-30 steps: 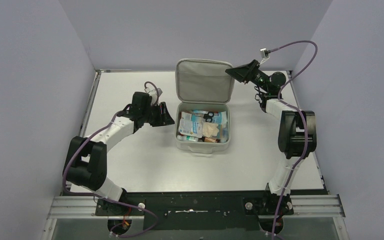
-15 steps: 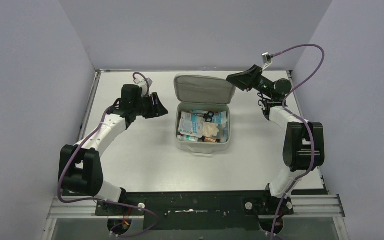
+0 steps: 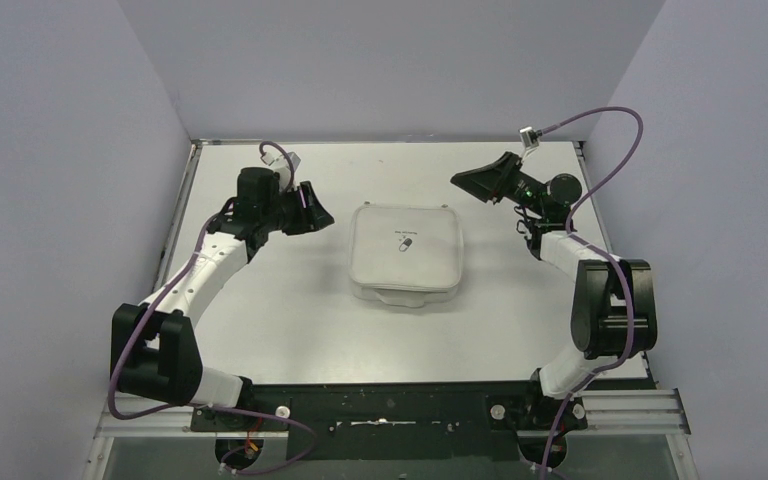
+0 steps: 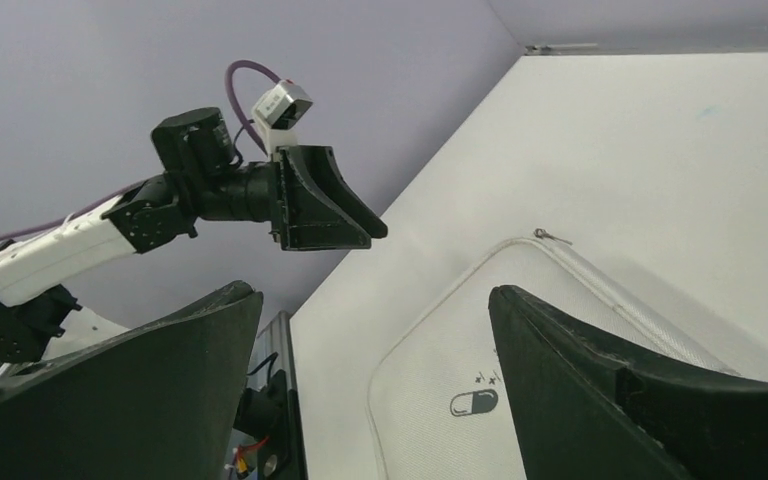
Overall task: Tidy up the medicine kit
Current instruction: Close the lid of the medicine box.
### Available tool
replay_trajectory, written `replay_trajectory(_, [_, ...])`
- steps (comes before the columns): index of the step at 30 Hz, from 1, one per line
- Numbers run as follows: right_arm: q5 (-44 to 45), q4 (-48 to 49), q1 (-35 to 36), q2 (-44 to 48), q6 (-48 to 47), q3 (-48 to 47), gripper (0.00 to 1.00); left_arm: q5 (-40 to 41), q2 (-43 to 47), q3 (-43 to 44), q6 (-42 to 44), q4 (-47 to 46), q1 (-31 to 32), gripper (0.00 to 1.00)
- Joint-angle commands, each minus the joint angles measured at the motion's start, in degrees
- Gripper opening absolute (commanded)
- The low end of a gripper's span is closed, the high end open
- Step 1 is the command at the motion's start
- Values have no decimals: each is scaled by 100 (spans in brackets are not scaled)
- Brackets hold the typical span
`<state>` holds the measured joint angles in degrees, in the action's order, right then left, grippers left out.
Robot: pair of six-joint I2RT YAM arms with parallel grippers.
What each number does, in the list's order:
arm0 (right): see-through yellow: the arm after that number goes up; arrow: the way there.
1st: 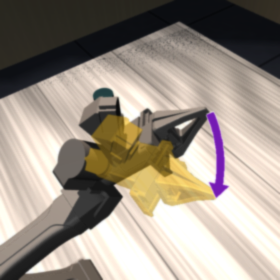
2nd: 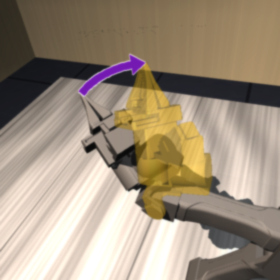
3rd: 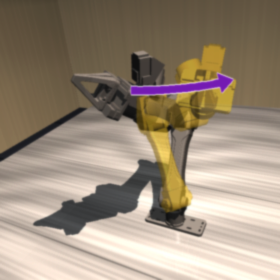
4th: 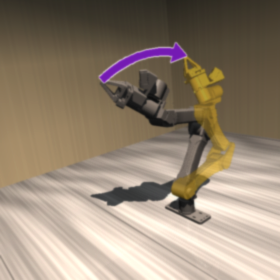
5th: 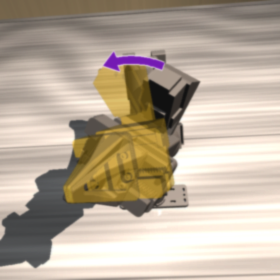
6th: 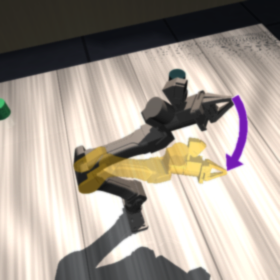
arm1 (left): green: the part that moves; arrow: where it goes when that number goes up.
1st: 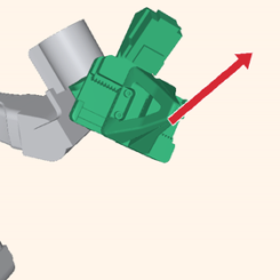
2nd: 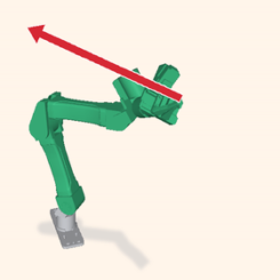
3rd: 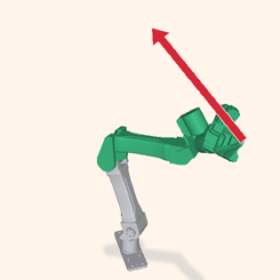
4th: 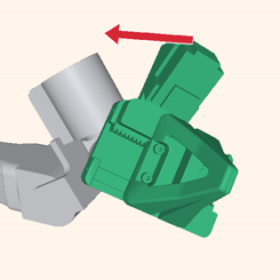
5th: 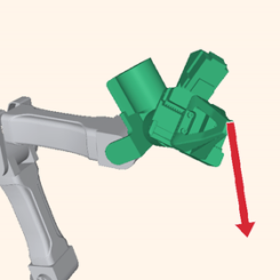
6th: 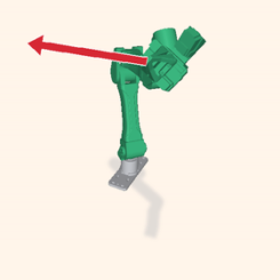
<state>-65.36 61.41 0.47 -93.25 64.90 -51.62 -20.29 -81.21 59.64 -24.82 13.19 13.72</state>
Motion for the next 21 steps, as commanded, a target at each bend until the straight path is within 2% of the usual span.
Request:
replay_trajectory(1, [492,-2427,32,695,-1601,-225,88,139,281,-42,80,-61,-9,50])
replay_trajectory(3, [1263,-4583,80,815,-2694,-626,88,-35,246,-98,82,-166,1,54])
replay_trajectory(5, [1955,-5981,158,847,-3270,-901,88,-245,193,-158,59,-280,31,56])
replay_trajectory(9, [2769,-7220,252,924,-3697,-893,87,-521,56,-264,-11,-438,183,59])
replay_trajectory(12, [3215,-7757,334,977,-3958,-781,83,-540,-66,-271,-5,-440,375,60])
replay_trajectory(15, [3223,-7956,425,1049,-4060,-597,71,-439,-124,-296,0,-425,544,59])
replay_trajectory(21, [3190,-7885,695,1106,-4049,-197,60,-151,-182,-462,120,-303,676,56])
